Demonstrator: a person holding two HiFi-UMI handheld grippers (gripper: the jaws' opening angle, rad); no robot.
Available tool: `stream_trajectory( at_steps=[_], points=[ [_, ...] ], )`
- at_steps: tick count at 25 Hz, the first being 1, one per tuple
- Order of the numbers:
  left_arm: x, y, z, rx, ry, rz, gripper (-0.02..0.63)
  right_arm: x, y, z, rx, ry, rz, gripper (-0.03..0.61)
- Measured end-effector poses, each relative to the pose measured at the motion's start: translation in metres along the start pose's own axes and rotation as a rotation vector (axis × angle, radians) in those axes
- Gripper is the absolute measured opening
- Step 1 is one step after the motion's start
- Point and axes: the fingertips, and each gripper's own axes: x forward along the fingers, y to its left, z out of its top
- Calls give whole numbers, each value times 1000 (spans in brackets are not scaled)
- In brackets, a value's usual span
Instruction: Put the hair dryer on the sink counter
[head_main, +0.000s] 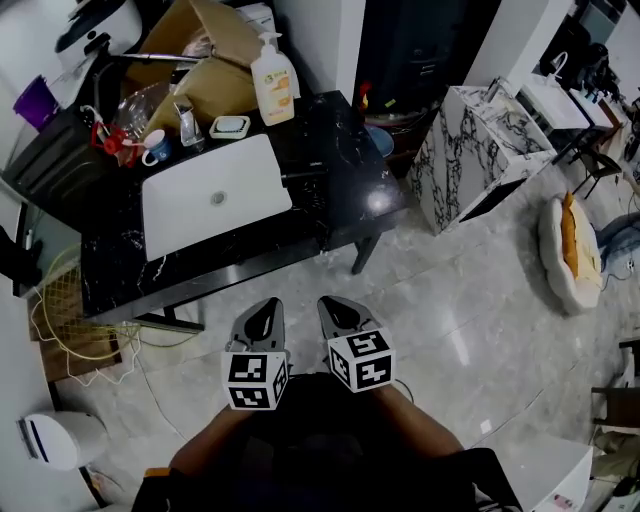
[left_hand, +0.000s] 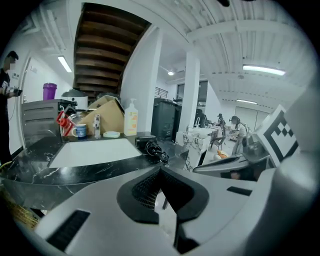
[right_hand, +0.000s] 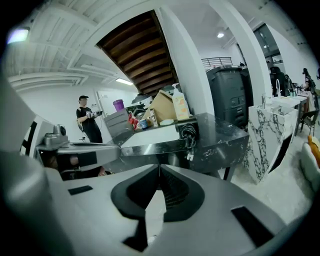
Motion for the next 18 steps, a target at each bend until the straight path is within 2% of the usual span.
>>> stream_trajectory(
  at_steps=[7,18],
  points=[
    [-24,23,-8,-6,-30,-71,8,-9,25,3,34,-35,-71,17],
    [-41,27,-17,-16,-43,-121,8,-26,36,-8,144,-76,-102,17]
  ],
)
